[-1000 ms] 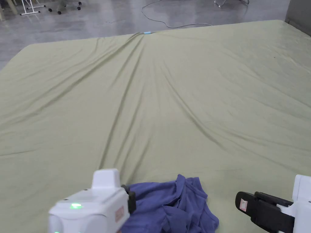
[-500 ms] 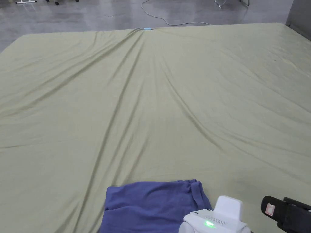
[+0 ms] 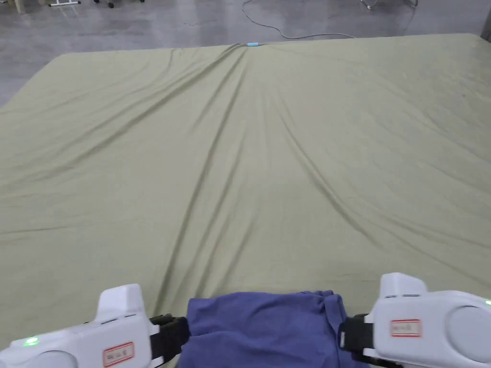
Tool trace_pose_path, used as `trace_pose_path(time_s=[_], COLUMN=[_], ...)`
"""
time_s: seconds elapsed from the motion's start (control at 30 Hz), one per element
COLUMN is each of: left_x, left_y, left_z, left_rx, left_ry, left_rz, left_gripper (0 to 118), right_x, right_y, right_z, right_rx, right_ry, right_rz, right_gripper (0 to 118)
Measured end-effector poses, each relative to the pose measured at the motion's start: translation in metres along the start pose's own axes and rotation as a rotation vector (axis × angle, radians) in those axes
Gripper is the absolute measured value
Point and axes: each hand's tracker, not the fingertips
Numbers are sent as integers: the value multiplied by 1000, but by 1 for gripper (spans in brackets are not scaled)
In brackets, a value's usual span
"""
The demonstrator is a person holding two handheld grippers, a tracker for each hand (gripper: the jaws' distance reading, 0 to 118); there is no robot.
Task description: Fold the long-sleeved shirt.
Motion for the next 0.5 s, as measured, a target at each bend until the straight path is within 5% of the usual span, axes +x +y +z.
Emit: trace_pose_path(time_s=[0.2,0.3,0.37,0.43,0.5], left_x=[-25,-20,-17,-14,-13], left_y=[-2,-8,-10,-10,-12], left_z=[-1,-14,-21,-31,-38], left_rx=[-16,-63,-78,-83,-42], left_ry=[-23,-63,-102,-120,-88], left_rz=[110,117,118,116,111], left_gripper=[3,8,47,112,117], right_x=[6,3,4,6,11], right_y=[-2,4,6,5,7], right_z=[-89,-77,-79,-81,-77], right_rx=[-156,-141,-140,-140,-142], right_ry=[-100,-96,-105,-100,-79], right_rz=[-26,33,22,19,8], right_gripper=[3,3,3,3,3])
